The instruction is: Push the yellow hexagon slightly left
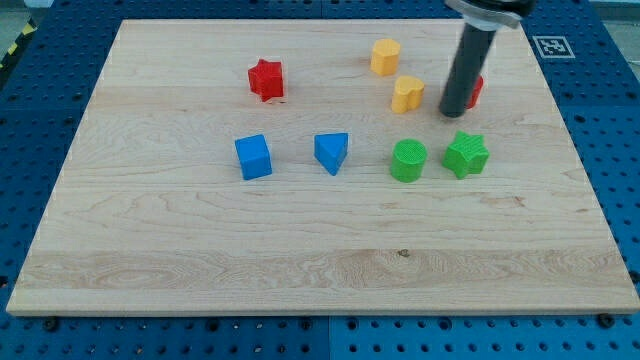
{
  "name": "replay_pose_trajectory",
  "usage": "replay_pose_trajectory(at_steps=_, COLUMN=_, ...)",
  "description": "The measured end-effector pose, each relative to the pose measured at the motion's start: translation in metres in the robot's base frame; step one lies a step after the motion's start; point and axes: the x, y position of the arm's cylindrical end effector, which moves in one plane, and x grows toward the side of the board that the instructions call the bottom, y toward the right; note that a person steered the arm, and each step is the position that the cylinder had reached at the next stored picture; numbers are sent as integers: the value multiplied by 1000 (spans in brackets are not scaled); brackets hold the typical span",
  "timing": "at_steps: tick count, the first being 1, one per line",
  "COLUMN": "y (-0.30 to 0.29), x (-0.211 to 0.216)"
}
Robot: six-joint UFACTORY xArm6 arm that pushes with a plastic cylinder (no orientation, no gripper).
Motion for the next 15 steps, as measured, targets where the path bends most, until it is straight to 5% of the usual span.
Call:
replay_pose_trajectory(at_steps=2, y=-59, x=-9)
replay_pose_trajectory(at_steps=6, y=85, x=17)
replay_pose_trajectory(at_steps=8, y=102, x=-76)
replay_pose_trajectory(at_steps=9, y=57, x=-115)
replay_pose_trajectory(at_steps=12, y=-85, x=-132)
replay_pose_trajectory(at_steps=13, y=-83, x=-148)
replay_pose_trajectory(at_steps=15, y=-19, x=-112)
